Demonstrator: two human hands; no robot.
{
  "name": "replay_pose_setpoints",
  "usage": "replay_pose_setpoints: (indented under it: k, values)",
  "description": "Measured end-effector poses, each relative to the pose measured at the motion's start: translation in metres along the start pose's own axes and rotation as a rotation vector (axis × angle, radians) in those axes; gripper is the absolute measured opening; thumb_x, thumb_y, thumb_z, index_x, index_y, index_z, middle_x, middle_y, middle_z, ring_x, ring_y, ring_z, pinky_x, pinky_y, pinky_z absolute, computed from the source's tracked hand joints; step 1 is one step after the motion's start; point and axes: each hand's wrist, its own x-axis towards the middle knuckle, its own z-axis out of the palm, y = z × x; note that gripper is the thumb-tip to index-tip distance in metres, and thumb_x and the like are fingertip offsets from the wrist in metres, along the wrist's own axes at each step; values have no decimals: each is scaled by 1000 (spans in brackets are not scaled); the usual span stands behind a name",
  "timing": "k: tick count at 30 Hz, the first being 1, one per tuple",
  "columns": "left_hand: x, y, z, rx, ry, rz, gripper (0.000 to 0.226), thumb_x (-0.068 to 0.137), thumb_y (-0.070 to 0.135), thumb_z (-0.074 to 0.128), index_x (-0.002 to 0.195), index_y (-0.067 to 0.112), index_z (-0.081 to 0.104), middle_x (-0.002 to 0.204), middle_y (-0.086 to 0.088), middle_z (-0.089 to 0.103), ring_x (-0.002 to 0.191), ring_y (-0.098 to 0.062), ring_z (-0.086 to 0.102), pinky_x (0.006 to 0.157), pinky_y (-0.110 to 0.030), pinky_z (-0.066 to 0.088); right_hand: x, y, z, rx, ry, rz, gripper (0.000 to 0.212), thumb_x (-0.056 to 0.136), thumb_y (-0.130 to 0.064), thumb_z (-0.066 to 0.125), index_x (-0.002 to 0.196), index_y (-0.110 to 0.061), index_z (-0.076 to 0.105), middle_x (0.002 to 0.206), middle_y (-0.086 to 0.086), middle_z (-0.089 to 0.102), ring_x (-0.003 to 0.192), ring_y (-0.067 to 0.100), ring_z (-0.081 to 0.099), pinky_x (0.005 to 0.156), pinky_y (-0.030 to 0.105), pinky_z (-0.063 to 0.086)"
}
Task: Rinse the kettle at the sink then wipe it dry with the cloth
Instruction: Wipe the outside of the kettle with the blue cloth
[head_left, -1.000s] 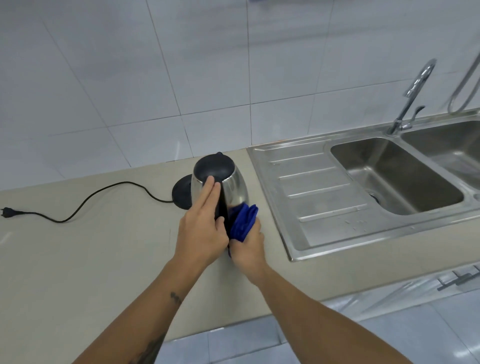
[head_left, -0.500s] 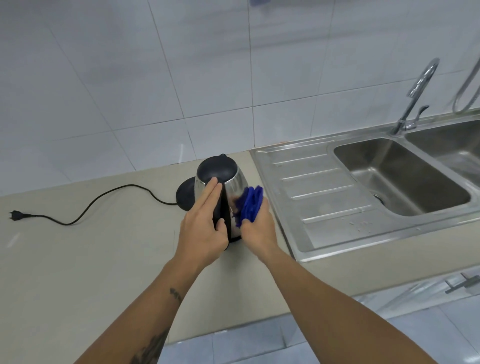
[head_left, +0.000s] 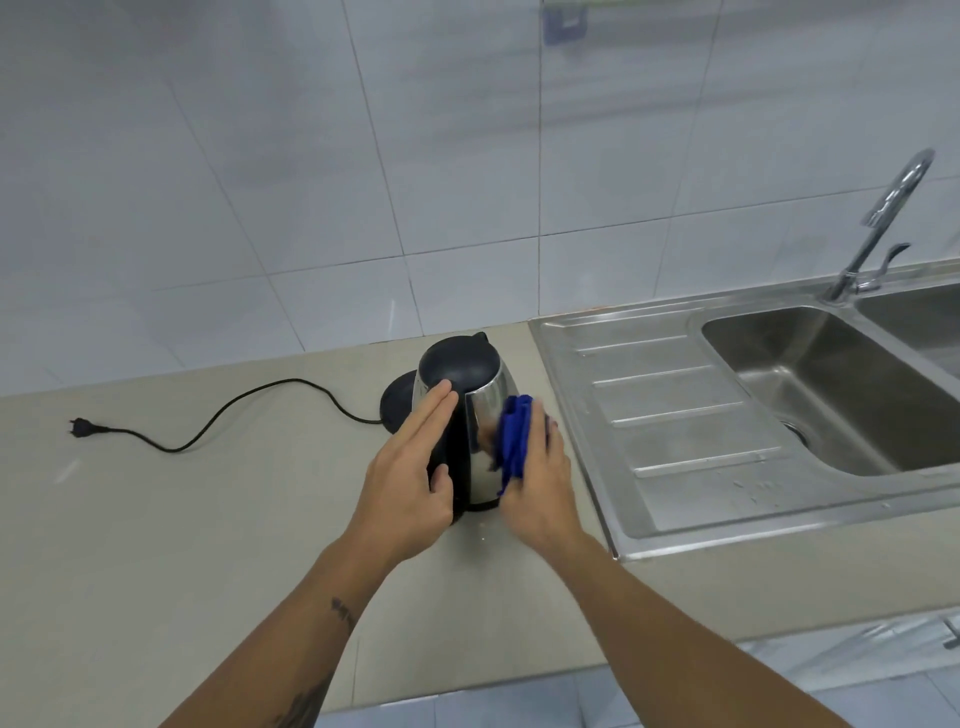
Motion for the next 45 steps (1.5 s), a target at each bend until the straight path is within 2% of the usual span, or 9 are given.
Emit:
replay_pose_setpoints:
  k: [3, 10, 14, 19, 22, 28, 33, 40, 45]
  values:
    - [-1, -12, -10, 11, -17, 45, 84, 80, -12, 53, 154, 22, 34, 162, 20, 24, 146, 6, 23, 113, -14, 29, 25, 9, -7, 137, -89, 68, 90, 77, -13, 62, 155, -34, 23, 134, 5, 56, 117, 34, 64, 91, 51, 59]
    - [-3, -45, -38, 261, -21, 48, 96, 67, -22, 49, 153, 19, 37, 161, 14, 30, 138, -11, 40, 109, -10, 28, 11, -36, 0, -15, 64, -249, 102, 78, 4, 60, 163, -26, 13, 158, -3, 23, 128, 22, 30, 104, 32, 41]
    - [5, -33, -30, 410, 68, -19, 88, 63, -10, 53, 149, 9, 43, 153, -4, 41, 136, -29, 39, 112, -41, 38, 26, -20, 1, 50, -54, -69, 94, 76, 5, 56, 158, -29, 25, 145, -2, 47, 124, 31, 50, 101, 42, 50]
    - [36, 10, -3, 457, 79, -302, 73, 83, 20, 49, 152, 13, 27, 154, -6, 29, 146, -27, 23, 118, -57, 14, 22, -34, 1, 43, 28, -236, 95, 78, 12, 50, 163, -21, 22, 160, 0, 35, 131, 26, 37, 106, 22, 32]
    - [46, 19, 10, 484, 97, -384, 69, 93, 26, 43, 156, 20, 16, 163, -6, 14, 152, -27, 5, 119, -62, 0, 13, -22, 9, 41, -19, -263, 101, 80, 11, 56, 165, -19, 10, 169, 7, 17, 146, 27, 24, 113, 25, 25]
    - [49, 18, 20, 571, 146, -400, 63, 94, 35, 45, 154, 26, 28, 161, -11, 25, 149, -32, 18, 116, -67, 7, 35, 5, 12, 197, -267, -108, 111, 59, -6, 64, 157, -24, 15, 144, -2, 40, 132, 25, 45, 109, 49, 48]
    - [50, 20, 25, 622, 169, -429, 61, 92, 38, 53, 150, 28, 37, 158, -12, 32, 147, -32, 25, 115, -69, 12, 60, 20, 13, 204, -362, -54, 100, 59, -6, 70, 146, -32, 26, 127, -6, 52, 115, 22, 58, 95, 48, 57]
    - [50, 23, 26, 629, 198, -452, 68, 85, 41, 61, 149, 29, 39, 157, -12, 34, 145, -33, 30, 116, -67, 13, 2, 16, 27, 109, -396, -53, 119, 78, -9, 73, 162, -9, -12, 167, 17, 9, 152, 36, 20, 121, 44, 34]
    - [50, 23, 23, 653, 206, -446, 67, 83, 42, 61, 147, 29, 43, 153, -13, 40, 138, -34, 39, 111, -67, 23, 63, 16, 13, 241, -373, 72, 100, 59, -3, 68, 145, -30, 25, 123, 3, 53, 108, 27, 60, 86, 44, 60]
